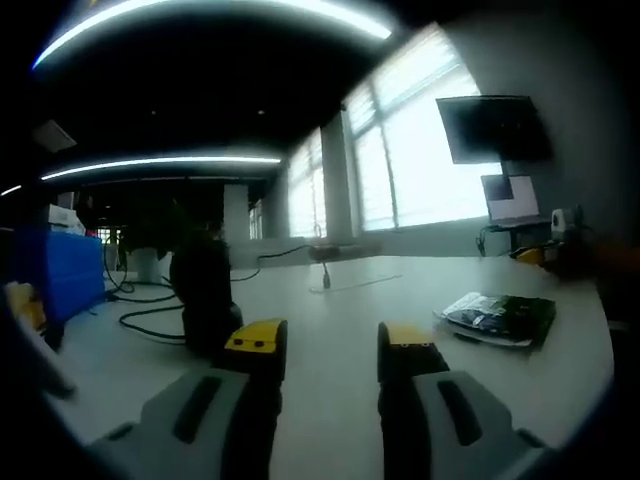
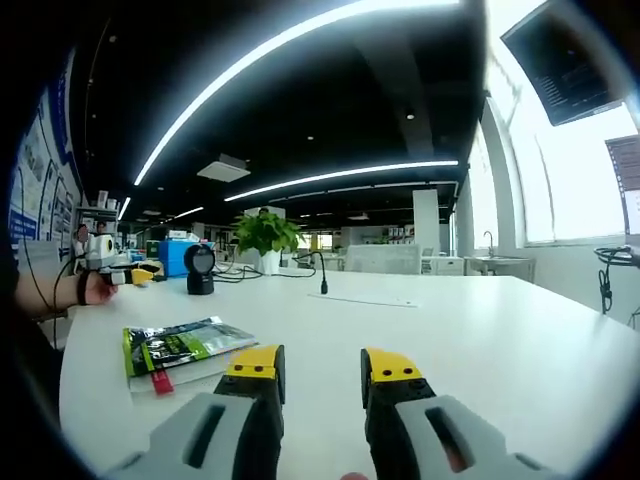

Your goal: Clip sheet goods on table flip sheet goods clip sheet goods scan sheet goods put sheet goods back to table

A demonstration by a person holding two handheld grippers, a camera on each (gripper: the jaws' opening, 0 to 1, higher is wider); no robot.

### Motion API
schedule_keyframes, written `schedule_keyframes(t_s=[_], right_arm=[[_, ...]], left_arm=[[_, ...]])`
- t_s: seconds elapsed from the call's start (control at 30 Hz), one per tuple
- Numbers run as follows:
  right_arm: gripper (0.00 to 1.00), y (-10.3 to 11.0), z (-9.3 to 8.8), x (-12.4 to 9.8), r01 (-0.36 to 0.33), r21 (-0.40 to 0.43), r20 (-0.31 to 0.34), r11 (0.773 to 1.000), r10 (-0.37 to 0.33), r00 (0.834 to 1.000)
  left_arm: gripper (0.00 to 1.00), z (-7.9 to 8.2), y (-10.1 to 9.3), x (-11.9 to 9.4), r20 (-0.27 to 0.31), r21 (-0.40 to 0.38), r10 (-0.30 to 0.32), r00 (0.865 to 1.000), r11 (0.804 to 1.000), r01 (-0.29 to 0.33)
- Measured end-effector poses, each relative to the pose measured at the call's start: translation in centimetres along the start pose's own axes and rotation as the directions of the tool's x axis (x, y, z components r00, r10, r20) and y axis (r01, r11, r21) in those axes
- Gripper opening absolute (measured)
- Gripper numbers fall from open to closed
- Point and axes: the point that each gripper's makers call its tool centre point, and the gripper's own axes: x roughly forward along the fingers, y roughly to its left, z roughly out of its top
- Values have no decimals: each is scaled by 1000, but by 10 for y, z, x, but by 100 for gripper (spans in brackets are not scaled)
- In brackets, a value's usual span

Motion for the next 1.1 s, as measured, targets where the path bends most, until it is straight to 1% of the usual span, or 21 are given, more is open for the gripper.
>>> schedule_keyframes(t_s=[0.07, 0.2, 0.27, 0.33, 0.4, 0.53, 0.57, 0.67, 0.7, 0.8, 0.87, 0.93, 1.1], right_arm=[[26, -1, 0, 0, 3, 3, 0, 1000, -3, 1000], [27, 0, -1, 1, 1, -2, -6, 1000, -1, 1000], [27, 1, -2, 1, 2, -7, -10, 1000, -2, 1000], [27, 0, -2, 1, 5, -9, -10, 1000, -5, 1000], [27, 1, -2, 1, 5, -10, -9, 1000, -5, 1000], [27, 1, -3, 2, 4, -13, -13, 1000, -4, 1000], [27, 1, -3, 2, 2, -12, -15, 1000, -2, 1000], [27, 1, -4, 2, -2, -13, -18, 1000, 1, 1000], [27, 2, -4, 3, -1, -14, -20, 1000, 1, 1000], [27, 1, -4, 2, 0, -13, -19, 1000, 0, 1000], [27, 1, -4, 2, 0, -13, -19, 1000, 0, 1000], [27, 1, -4, 2, 1, -15, -20, 1000, -2, 1000], [28, 0, -4, 3, 2, -14, -22, 1000, -2, 1000]], left_arm=[[28, 0, 3, -1, -1, -8, 10, 1000, 1000, -10], [26, 3, 6, -2, 14, -11, 20, 1000, 1000, -20], [26, 4, 6, -2, 21, 13, 21, 1000, 1000, -21], [21, 5, 5, -2, 27, 13, 17, 999, 1000, -17], [21, 5, 8, -2, 28, 16, 29, 999, 999, -29], [20, 2, 13, -2, 17, -40, 48, 999, 998, -47], [17, 1, 11, -2, 21, -79, 41, 999, 996, -39], [12, 0, 10, -2, 13, -75, 35, 999, 997, -34], [11, 1, 9, -2, 17, -58, 34, 999, 998, -33], [10, 1, 12, -3, 17, -65, 48, 999, 997, -47], [0, 3, 13, -3, 28, -49, 47, 999, 998, -45], [0, 5, 12, -4, 31, -25, 45, 999, 999, -44], [0, 3, 15, -4, 23, -10, 56, 998, 998, -56]])
